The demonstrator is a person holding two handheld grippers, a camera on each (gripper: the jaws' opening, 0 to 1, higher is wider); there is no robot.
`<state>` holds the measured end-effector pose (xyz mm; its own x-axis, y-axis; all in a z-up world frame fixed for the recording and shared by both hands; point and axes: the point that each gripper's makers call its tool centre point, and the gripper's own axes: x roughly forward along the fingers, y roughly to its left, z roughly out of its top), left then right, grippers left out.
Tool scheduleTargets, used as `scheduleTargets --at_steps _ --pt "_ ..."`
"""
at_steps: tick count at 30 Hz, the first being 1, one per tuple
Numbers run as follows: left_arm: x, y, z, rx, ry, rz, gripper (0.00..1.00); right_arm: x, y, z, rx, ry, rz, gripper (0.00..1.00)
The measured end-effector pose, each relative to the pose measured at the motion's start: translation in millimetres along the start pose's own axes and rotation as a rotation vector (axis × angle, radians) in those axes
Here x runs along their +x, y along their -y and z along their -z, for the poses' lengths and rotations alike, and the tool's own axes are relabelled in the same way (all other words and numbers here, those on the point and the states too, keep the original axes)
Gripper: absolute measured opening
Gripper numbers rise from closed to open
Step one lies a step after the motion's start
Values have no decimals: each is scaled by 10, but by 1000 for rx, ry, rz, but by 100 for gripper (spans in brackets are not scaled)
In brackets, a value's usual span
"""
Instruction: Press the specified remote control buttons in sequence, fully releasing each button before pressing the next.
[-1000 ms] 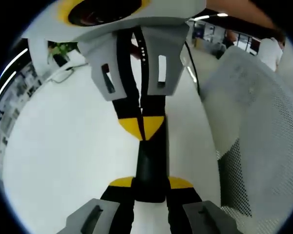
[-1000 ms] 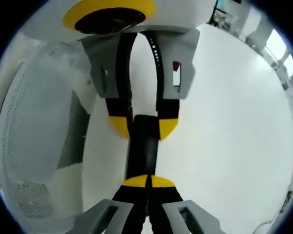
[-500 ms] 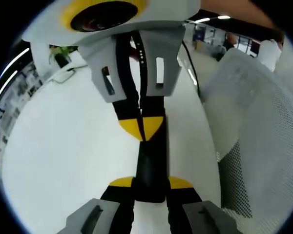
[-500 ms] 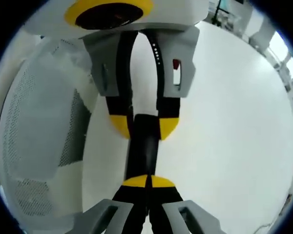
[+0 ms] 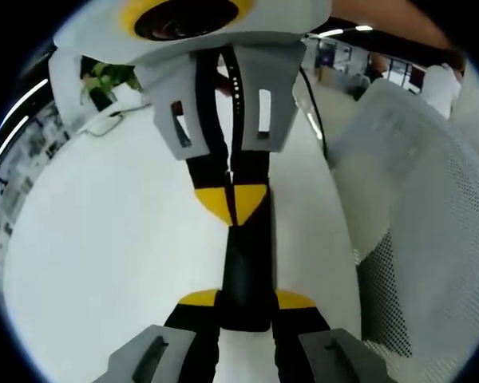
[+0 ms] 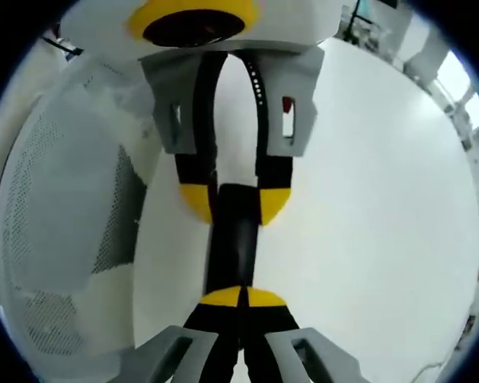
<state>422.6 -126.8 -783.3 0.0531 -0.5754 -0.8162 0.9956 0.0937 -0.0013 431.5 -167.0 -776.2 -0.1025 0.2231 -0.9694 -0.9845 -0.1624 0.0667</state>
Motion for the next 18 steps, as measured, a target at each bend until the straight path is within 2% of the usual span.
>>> scheduleTargets --at_steps 10,18 --pt "3 9 3 5 -3 2 23 -123 1 -46 -7 16 25 0" --pt "3 15 7 4 -1 2 23 -138 -52 -60 -23 2 25 0"
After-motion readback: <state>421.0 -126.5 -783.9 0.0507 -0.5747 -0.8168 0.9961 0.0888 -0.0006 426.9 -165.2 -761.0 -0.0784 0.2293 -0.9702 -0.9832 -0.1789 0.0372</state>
